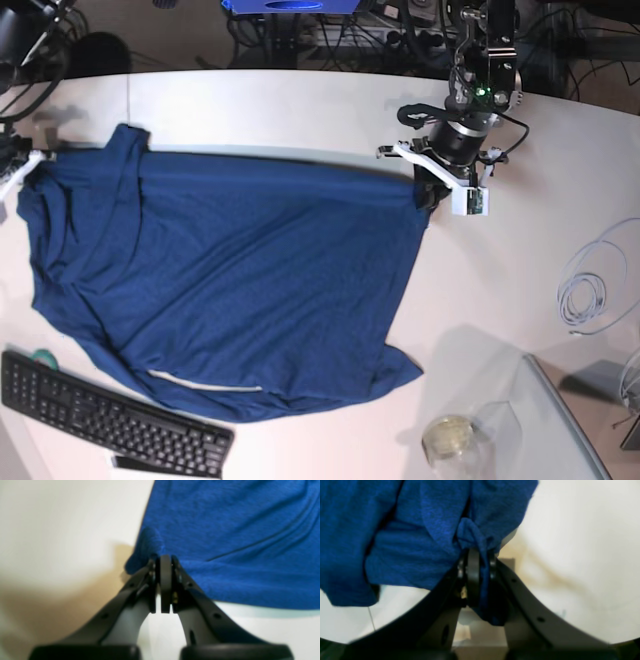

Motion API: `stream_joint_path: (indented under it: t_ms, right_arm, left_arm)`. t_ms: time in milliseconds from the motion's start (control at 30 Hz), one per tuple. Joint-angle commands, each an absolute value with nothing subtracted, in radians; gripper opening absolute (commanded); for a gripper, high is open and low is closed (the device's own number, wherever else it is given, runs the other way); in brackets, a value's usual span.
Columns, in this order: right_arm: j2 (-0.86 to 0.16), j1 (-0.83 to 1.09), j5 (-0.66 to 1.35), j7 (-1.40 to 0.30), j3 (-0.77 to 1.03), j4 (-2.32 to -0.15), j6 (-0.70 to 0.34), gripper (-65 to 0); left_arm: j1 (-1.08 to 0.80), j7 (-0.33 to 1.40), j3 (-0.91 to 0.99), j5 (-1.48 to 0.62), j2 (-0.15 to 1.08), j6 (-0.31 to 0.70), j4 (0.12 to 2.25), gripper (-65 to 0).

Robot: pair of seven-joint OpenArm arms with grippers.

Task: Layout the t-shirt on the table in an organized manner, then fold the t-shirt properly
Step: 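Release the shirt with the left gripper and move it onto the shirt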

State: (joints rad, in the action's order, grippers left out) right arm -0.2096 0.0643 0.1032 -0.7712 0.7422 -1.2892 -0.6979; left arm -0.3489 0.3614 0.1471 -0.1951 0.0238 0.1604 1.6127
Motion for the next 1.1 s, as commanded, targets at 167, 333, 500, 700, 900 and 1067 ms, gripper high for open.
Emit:
stream_joint_path:
  t_ms: [167,333,500,700,900,1067]
  right_arm:
    - [-0.208,0.081,0.11,-0.762,0.748,-1.307,-0.698,-53.4]
    - [-0.191,0.097,0.11,-0.762,0.75,-1.314,-0.698,-27.8]
    - [-0.186,0.094,0.11,-0.762,0.822,-1.316,-0.698,-25.5]
    - [-0.186,0.105,0.108,-0.762,0.895,-1.409,-0.698,-25.4]
    - [-0.194,0.07,0.108,-0.754,0.901,-1.44,-0.698,-25.4]
    - [-0.232,-0.045,0.108,-0.746,0.895,-1.305,-0.698,-26.9]
  left_arm:
    - [-0.364,0.343,0.14,-0.203,0.028,0.159,1.635,-65.0]
    - [-0.392,0.343,0.143,-0.203,0.028,0.159,1.636,-65.0]
    - [-0.446,0.34,0.15,-0.203,0.028,0.159,1.669,-65.0]
    - [-0.516,0.343,0.208,-0.203,0.027,0.159,1.781,-40.3]
    - [-0.524,0.343,0.277,-0.205,0.027,0.159,1.856,-24.7]
    - [-0.366,0.344,0.191,-0.203,0.025,0.159,1.805,-43.3]
